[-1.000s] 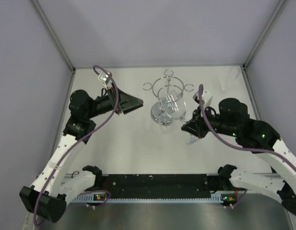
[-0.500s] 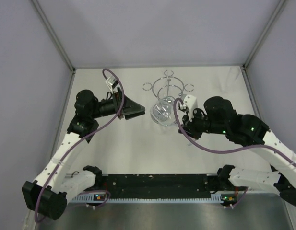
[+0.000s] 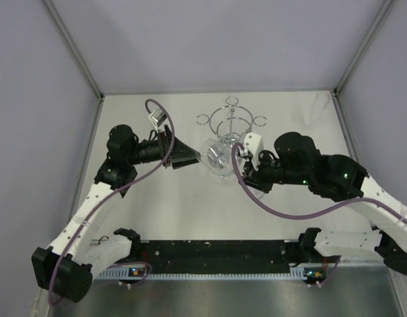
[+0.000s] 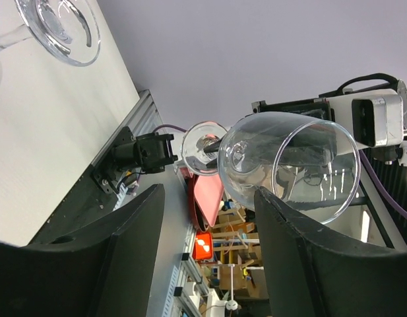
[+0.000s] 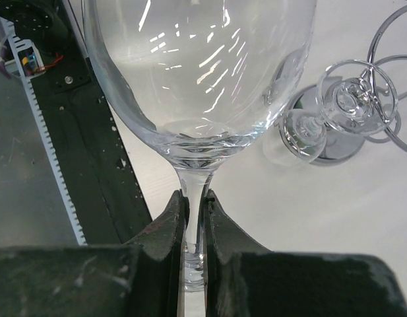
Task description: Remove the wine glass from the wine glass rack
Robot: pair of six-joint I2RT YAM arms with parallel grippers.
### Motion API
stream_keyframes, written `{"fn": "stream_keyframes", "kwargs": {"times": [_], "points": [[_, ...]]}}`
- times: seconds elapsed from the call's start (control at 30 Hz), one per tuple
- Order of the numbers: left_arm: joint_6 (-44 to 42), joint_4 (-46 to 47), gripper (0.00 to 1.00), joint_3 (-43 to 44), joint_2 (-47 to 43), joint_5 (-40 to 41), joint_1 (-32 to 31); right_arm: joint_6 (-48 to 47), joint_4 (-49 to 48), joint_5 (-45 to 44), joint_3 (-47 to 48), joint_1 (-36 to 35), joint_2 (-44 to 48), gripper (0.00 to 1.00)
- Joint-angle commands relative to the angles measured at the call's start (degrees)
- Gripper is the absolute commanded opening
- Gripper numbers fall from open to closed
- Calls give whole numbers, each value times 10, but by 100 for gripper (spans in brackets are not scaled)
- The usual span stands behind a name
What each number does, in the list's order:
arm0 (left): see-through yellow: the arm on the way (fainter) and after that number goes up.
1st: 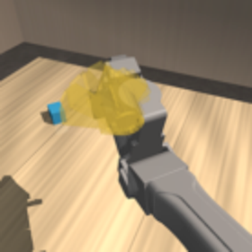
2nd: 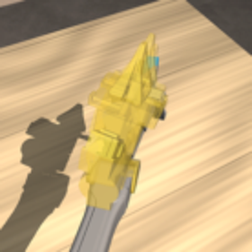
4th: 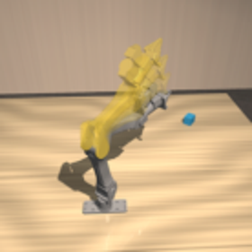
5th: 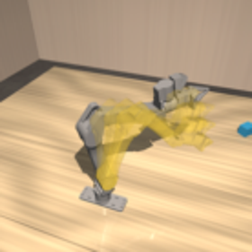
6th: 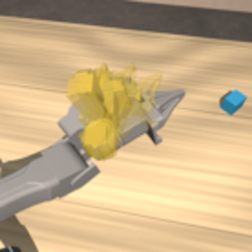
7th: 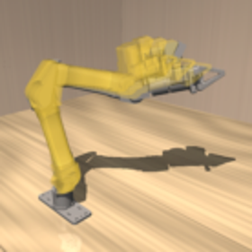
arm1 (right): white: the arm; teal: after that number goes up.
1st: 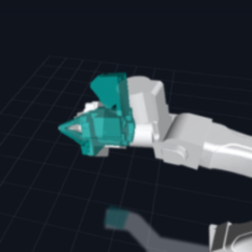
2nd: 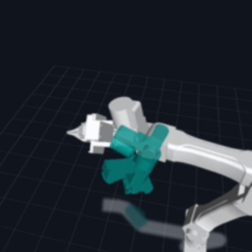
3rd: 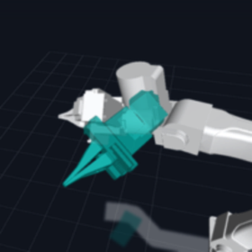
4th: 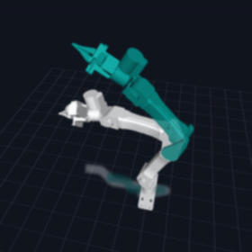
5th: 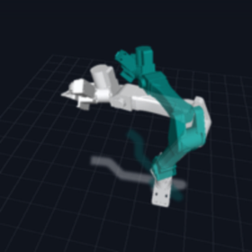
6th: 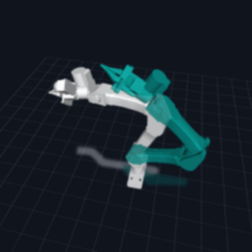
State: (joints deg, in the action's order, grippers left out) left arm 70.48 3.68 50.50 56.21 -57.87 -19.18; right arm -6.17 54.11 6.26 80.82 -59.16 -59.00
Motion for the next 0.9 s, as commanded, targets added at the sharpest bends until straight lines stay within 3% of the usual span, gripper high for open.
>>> {"fn": "stream_keyframes", "kwargs": {"times": [0.0,0.3,0.87], "points": [[-18,12,63,7,-2,-15,-2,-9,-12,-24,29,-10,13,0],[-39,-12,62,21,2,-4,-2,-9,14,-28,15,-10,49,0],[-53,-29,61,37,0,-3,-2,-21,14,-18,5,-10,18,0]]}}
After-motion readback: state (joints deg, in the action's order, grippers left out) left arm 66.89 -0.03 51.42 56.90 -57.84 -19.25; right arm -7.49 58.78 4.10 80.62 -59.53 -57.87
